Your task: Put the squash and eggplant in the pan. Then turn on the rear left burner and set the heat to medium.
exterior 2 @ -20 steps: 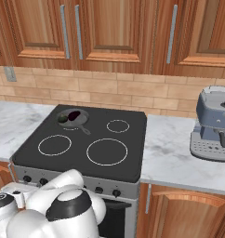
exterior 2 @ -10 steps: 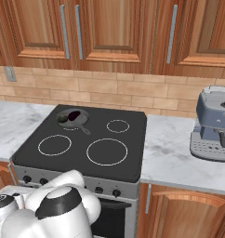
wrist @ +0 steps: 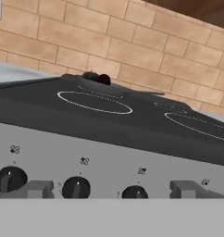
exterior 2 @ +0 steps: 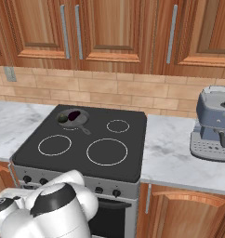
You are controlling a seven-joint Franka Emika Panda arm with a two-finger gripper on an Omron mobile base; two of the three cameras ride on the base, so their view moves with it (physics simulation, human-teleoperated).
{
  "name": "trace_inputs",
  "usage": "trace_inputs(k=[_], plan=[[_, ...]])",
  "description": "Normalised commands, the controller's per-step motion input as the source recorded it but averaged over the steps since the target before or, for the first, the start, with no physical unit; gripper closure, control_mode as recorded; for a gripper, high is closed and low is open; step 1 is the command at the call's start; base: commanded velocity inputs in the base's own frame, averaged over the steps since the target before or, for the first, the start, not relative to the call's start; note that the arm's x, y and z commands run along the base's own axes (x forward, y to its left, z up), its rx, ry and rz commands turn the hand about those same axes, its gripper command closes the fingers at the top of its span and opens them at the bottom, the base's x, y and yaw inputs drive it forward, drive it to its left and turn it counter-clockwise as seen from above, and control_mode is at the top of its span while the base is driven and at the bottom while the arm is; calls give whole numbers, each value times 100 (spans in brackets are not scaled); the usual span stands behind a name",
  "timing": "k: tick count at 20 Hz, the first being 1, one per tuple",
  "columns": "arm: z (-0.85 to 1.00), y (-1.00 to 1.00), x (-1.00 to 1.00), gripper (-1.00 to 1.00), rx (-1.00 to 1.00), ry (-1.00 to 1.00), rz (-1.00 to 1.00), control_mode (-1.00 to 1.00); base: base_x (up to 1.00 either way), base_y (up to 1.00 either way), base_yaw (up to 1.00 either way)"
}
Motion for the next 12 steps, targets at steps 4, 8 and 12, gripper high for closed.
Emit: trace_inputs(k=[4, 8, 12], plan=[[0, -62, 20, -100, 4, 0, 0, -100, 0, 0, 0], [0, -51, 30, -100, 5, 1, 0, -100, 0, 0, 0], [0, -25, 43, -100, 5, 3, 7, -100, 0, 0, 0]])
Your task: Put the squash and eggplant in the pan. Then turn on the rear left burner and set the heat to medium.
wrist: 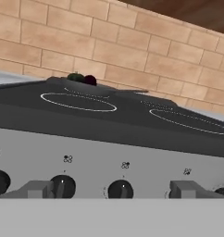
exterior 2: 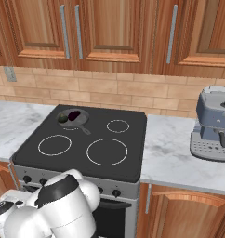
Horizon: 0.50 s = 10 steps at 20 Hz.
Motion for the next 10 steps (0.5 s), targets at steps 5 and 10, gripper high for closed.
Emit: trace_inputs(k=[5, 10], plan=[[1, -24, 42, -100, 5, 2, 10, -100, 0, 0, 0], [0, -31, 43, -100, 4, 1, 10, -100, 0, 0, 0]])
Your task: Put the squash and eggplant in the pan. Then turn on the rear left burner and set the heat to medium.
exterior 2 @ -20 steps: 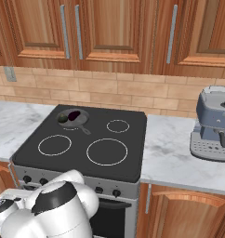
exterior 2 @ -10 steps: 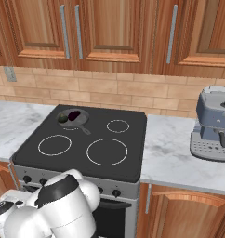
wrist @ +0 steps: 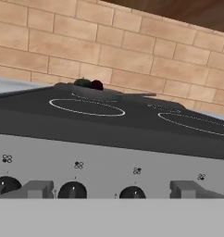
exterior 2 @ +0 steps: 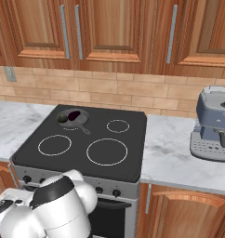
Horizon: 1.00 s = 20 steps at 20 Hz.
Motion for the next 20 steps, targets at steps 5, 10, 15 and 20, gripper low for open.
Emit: trace_inputs(k=[5, 10, 15, 20], plan=[[0, -45, 53, -100, 4, 6, 5, -100, 0, 0, 0], [0, -41, 65, -100, 4, 11, 1, -100, 0, 0, 0], [0, -45, 83, -100, 5, 19, 0, -100, 0, 0, 0], [-1, -42, 68, -100, 5, 16, 0, -100, 0, 0, 0]])
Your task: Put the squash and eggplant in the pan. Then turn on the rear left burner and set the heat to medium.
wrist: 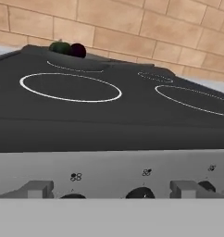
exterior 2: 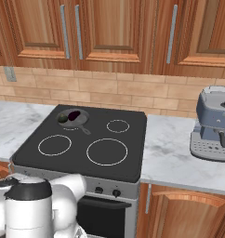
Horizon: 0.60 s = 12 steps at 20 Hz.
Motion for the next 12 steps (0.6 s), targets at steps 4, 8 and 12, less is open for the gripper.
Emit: trace_inputs(k=[4, 8, 12], plan=[[-26, -45, 34, -100, 3, 10, 5, -100, 0, 0, 0], [-47, -48, 3, -100, 2, 1, 10, -100, 0, 0, 0], [-64, -49, 0, -100, 1, 0, 12, -100, 0, 0, 0]])
